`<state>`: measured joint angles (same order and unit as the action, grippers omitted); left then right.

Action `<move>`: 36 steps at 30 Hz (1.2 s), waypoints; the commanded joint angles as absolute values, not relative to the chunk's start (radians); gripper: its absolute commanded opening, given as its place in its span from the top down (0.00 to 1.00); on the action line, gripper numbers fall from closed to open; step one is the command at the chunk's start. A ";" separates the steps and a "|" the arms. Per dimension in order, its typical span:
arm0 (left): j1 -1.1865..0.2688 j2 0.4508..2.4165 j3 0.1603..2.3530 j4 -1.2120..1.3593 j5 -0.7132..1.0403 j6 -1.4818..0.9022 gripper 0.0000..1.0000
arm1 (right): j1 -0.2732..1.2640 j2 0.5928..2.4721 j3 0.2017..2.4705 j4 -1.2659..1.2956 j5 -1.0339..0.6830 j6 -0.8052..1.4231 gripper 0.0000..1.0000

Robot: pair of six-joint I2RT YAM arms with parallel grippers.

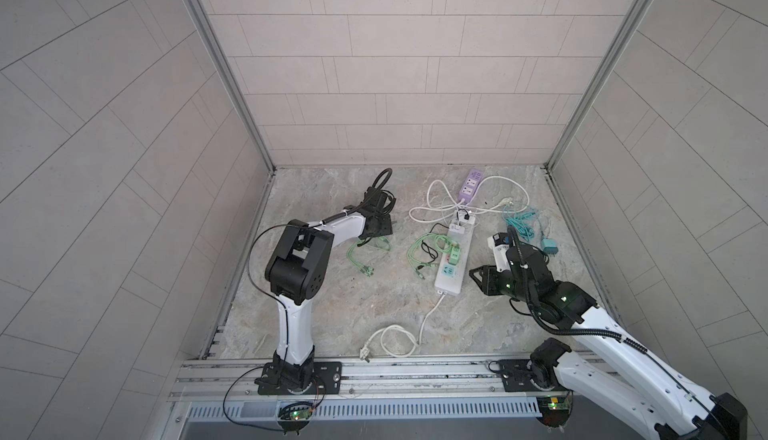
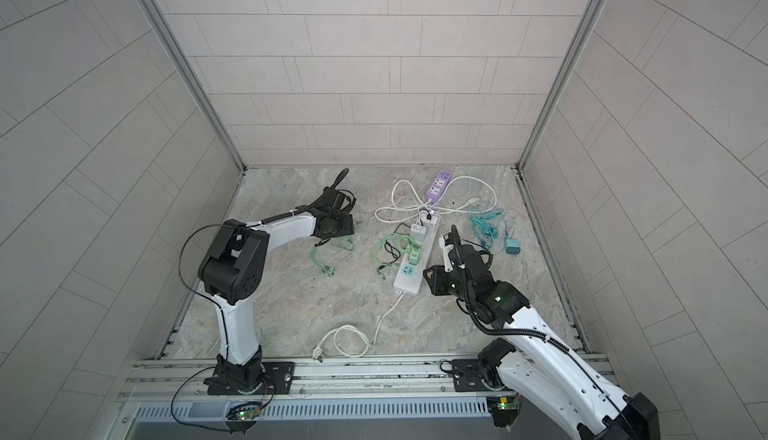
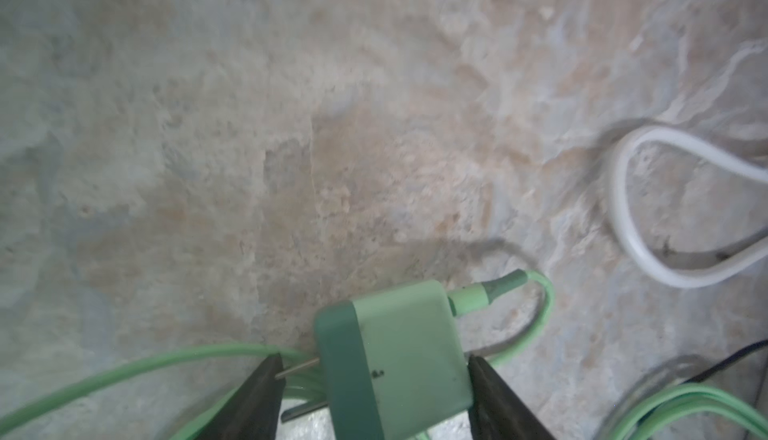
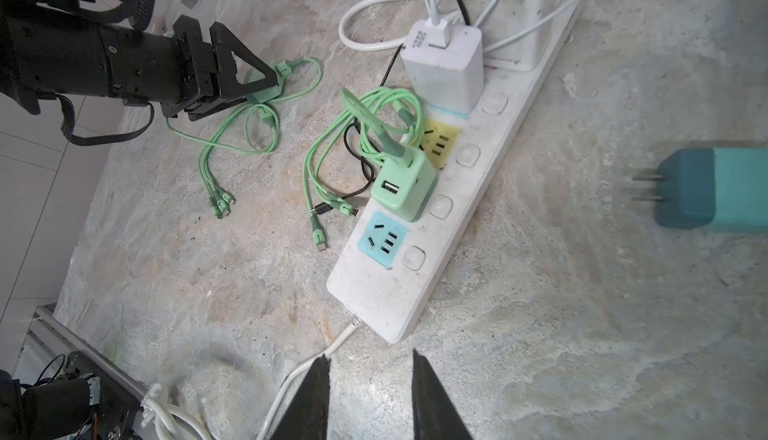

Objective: Insert the plug
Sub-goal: 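Lift the green charger with the left gripper and draw it toward the robot, then carry the green charger toward the white strip with the left gripper, turning it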

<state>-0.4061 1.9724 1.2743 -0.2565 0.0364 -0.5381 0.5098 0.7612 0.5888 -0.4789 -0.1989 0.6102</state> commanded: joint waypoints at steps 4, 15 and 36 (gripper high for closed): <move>-0.399 1.931 1.242 -0.318 0.077 -0.560 0.27 | 0.513 0.727 0.570 -0.486 -0.202 0.621 0.67; -0.412 1.883 1.302 -0.476 0.022 -0.290 0.00 | 0.520 0.724 0.556 -0.479 -0.207 0.628 0.67; -0.411 1.924 1.407 -0.523 0.120 0.195 0.11 | 0.521 0.665 0.549 -0.522 -0.211 0.624 0.67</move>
